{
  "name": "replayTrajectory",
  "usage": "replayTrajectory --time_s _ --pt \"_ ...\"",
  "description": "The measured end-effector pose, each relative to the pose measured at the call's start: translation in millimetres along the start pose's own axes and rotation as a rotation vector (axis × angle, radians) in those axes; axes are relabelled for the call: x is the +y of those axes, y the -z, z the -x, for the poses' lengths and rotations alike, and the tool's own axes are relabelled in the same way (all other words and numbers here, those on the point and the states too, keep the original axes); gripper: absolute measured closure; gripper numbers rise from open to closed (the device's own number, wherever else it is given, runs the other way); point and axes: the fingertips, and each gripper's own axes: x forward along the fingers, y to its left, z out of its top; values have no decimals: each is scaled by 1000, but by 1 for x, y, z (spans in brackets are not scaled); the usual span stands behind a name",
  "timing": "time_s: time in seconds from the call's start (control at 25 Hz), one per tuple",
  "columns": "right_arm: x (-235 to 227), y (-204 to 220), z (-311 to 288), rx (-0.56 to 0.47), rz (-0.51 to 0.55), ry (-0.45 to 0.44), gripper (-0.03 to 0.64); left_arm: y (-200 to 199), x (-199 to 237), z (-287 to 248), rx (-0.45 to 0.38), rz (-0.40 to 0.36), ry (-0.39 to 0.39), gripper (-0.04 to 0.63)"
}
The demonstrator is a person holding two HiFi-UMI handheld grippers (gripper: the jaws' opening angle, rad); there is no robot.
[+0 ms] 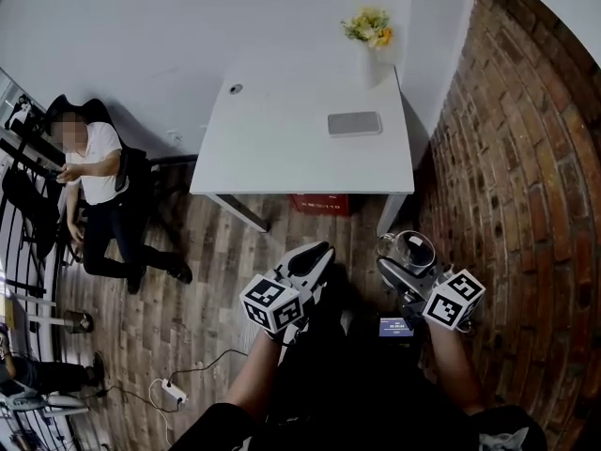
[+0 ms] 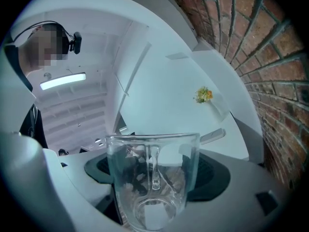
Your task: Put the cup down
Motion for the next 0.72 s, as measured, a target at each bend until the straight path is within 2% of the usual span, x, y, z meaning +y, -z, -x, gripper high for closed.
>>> replayTrajectory --time_s 0.28,0.72 --pt "-48 -21 -37 -26 21 46 200 -21 43 -58 15 -24 69 529" --pt "-113 -85 -140 -65 27 107 199 -85 136 -129 39 -32 127 529"
